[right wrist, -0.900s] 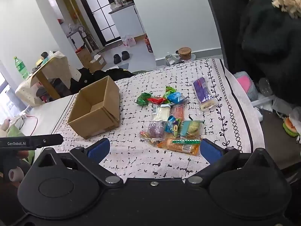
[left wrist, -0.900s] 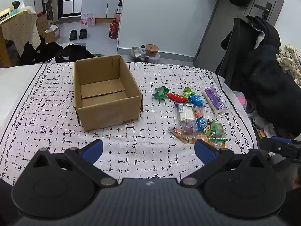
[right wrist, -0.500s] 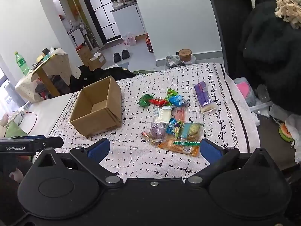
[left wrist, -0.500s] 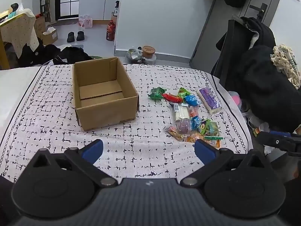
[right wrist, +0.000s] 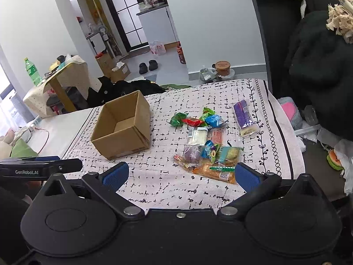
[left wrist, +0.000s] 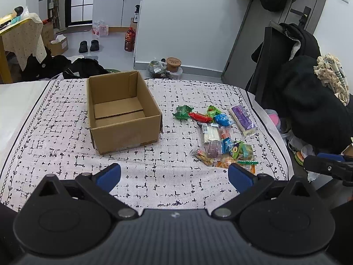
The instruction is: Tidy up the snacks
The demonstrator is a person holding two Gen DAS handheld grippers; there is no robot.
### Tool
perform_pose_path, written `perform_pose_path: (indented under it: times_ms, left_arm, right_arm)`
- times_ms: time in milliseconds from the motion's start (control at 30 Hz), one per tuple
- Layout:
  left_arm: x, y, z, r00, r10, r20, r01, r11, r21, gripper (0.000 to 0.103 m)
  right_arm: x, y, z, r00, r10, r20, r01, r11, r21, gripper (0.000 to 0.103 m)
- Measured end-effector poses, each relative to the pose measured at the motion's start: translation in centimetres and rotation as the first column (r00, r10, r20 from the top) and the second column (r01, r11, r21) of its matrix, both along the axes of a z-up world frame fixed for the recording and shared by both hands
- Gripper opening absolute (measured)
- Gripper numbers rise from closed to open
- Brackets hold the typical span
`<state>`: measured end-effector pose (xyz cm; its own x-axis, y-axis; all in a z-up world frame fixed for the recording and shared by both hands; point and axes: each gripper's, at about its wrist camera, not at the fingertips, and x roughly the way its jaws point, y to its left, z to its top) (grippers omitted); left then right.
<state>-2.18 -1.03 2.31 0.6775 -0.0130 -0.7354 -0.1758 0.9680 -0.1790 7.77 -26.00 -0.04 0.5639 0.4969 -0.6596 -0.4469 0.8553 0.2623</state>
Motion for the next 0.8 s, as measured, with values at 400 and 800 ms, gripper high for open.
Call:
perform_pose_path:
  times_ms: [400, 800]
  left_arm:
    - [-0.6, -0.3, 0.3, 0.999, -0.035, 0.011, 0.035, 0.999, -0.006, 0.103]
    - [-1.1, 0.0, 0.4, 0.999, -0.048, 0.020, 0.048, 0.999, -0.015, 0.103]
  right_arm:
    - [-0.5, -0.1, 0.0, 1.000, -0.002, -0.008, 0.002, 1.000, -0.007, 0.103]
    - [-1.1, -0.3, 0.7, 1.000, -0.011, 0.002, 0.011, 1.000, -0.010, 0.103]
